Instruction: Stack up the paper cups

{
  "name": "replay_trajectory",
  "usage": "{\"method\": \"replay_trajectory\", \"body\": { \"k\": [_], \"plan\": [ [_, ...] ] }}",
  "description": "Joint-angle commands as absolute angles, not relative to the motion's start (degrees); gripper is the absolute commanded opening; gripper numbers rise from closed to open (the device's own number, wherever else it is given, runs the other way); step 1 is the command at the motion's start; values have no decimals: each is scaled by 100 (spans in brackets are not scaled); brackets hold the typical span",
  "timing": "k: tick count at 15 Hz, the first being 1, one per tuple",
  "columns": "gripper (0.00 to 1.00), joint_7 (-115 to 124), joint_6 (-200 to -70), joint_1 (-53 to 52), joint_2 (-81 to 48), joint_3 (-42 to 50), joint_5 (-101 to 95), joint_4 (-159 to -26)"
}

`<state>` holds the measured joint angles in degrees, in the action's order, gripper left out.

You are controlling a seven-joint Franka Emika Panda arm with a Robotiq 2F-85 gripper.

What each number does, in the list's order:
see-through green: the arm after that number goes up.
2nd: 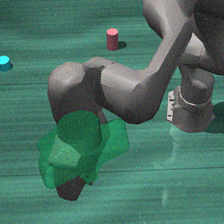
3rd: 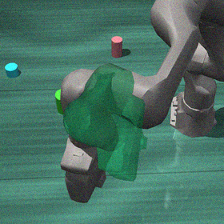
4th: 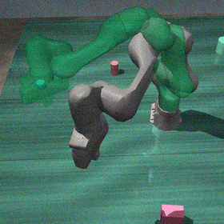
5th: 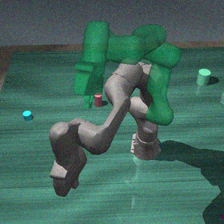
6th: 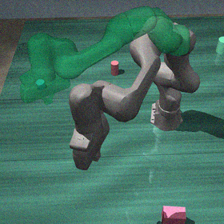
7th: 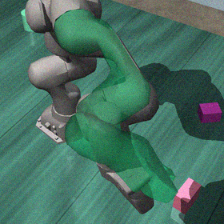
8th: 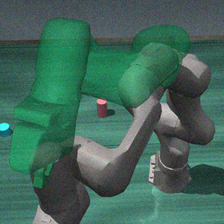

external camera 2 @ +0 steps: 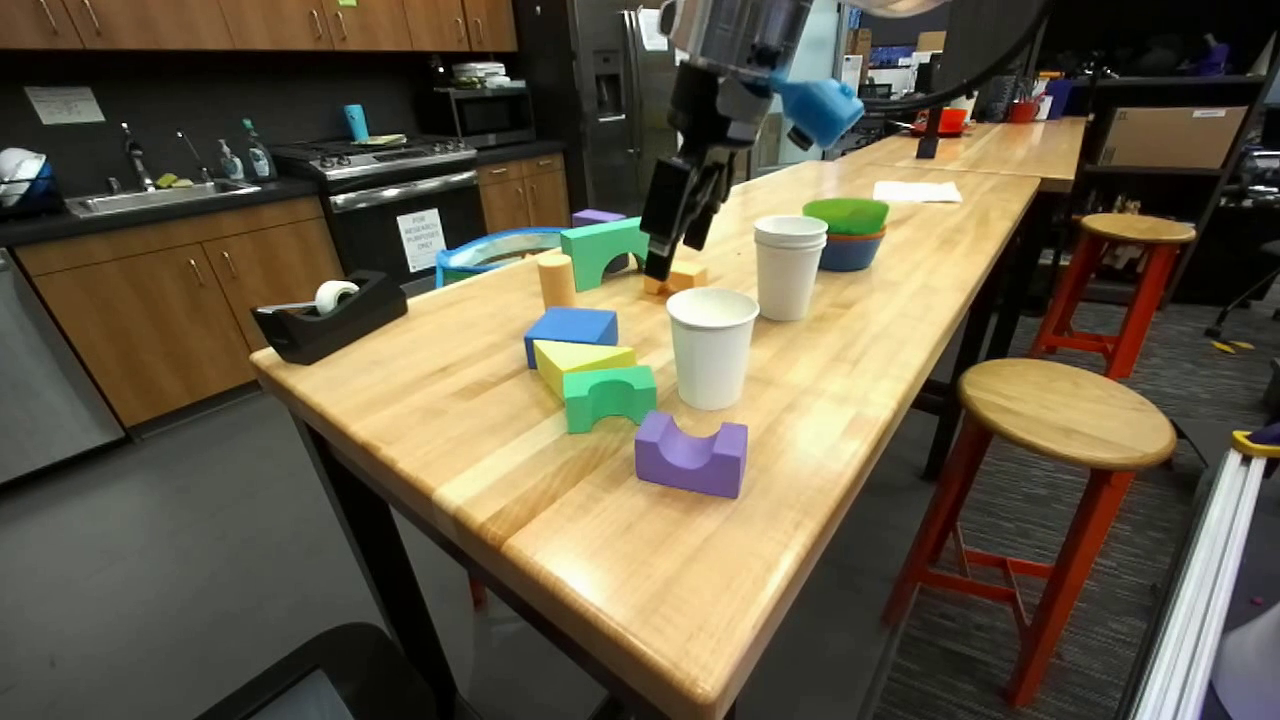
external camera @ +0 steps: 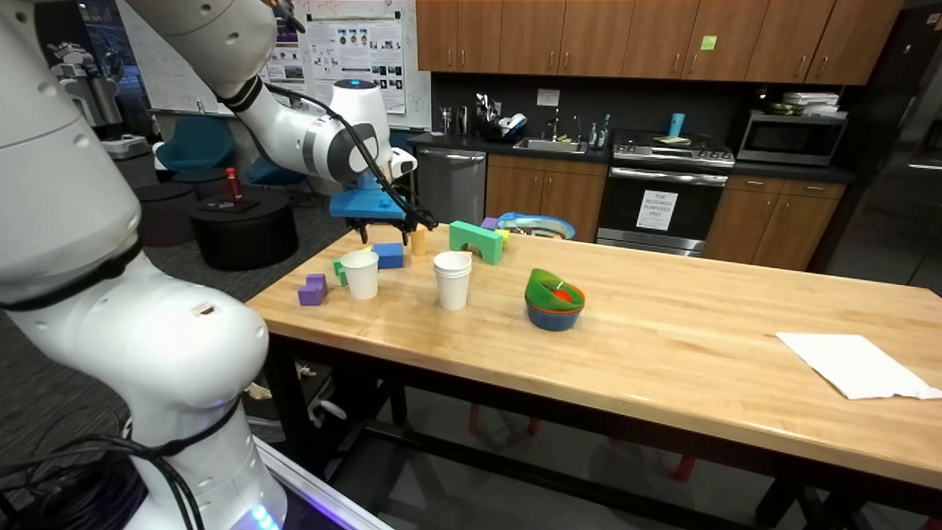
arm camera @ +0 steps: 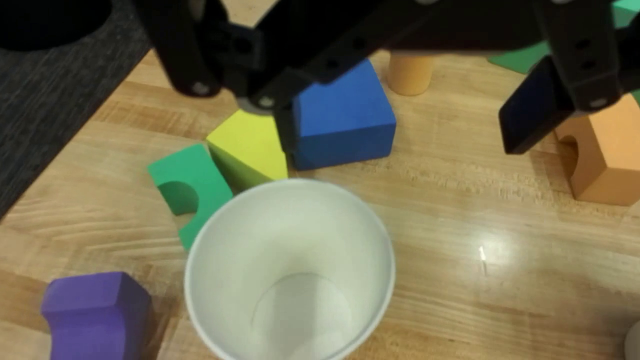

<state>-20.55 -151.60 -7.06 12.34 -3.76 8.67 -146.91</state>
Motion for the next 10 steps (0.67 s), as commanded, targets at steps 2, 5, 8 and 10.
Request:
{"method": "replay_trajectory", "body": {
  "k": [2, 5, 8, 10],
  "plan": [
    [100, -1337, -15333, -707, 1482, -508, 399, -14990],
    [100, -865, -15326, -665, 1560, -622, -40, -15007],
    [100, -640, -15230, -692, 1650, -666, -202, -15014],
    [100, -666, -15152, -741, 1741, -652, -141, -15061]
  ]
}}
